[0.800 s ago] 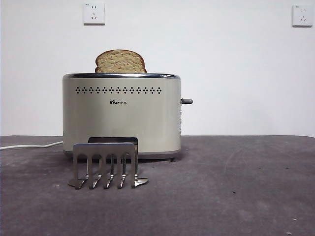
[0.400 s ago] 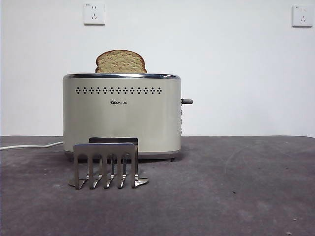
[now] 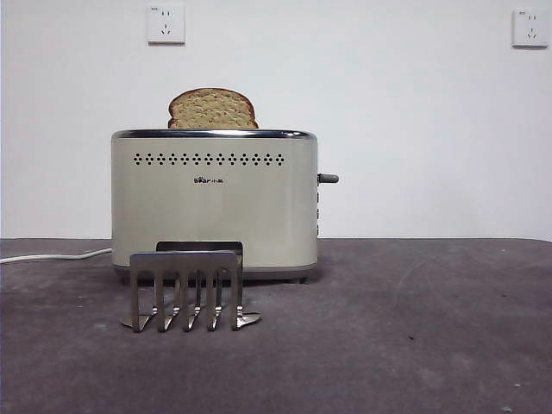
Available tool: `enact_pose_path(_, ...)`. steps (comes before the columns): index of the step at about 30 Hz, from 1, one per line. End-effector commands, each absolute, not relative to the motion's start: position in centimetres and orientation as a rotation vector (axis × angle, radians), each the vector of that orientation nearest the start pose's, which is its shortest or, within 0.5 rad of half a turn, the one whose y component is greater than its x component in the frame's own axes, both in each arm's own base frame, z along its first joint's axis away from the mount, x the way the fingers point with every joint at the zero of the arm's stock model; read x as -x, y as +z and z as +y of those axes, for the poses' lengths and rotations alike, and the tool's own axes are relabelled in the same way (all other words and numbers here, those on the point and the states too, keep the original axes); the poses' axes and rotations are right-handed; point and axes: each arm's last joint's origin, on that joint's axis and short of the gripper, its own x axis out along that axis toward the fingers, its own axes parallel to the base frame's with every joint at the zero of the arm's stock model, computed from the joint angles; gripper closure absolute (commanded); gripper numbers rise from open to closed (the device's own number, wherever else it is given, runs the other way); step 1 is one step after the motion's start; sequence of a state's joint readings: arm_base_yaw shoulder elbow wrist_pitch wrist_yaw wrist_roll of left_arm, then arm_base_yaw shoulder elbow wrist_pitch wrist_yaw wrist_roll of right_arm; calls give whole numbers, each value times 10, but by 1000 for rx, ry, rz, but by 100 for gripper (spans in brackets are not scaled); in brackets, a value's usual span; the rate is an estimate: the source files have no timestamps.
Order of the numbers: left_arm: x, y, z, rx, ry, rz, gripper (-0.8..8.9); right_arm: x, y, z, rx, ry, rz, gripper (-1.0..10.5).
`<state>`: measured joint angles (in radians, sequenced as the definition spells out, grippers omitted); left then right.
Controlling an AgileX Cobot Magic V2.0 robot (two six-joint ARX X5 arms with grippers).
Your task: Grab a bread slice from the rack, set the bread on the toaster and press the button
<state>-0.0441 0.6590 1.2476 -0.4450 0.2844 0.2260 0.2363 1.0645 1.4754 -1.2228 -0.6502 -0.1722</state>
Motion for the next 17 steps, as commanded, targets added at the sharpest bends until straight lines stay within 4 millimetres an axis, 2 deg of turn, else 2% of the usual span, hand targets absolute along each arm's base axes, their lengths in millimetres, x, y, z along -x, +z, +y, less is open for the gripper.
enact_pose_path(1, -81, 422, -8, -254, -265, -186, 816, -148, 420, 54, -18, 901, 748, 946)
enact_pose_path(9, -80, 330, -2, -208, -162, -253, 816, -148, 420, 54, -18, 901, 748, 946)
enact_pose_path(13, -85, 282, 1, -148, -90, -228, 816, -148, 420, 54, -18, 901, 748, 946)
enact_pose_path(17, -89, 242, 3, -105, -52, -162, 816, -148, 420, 54, -18, 901, 748, 946)
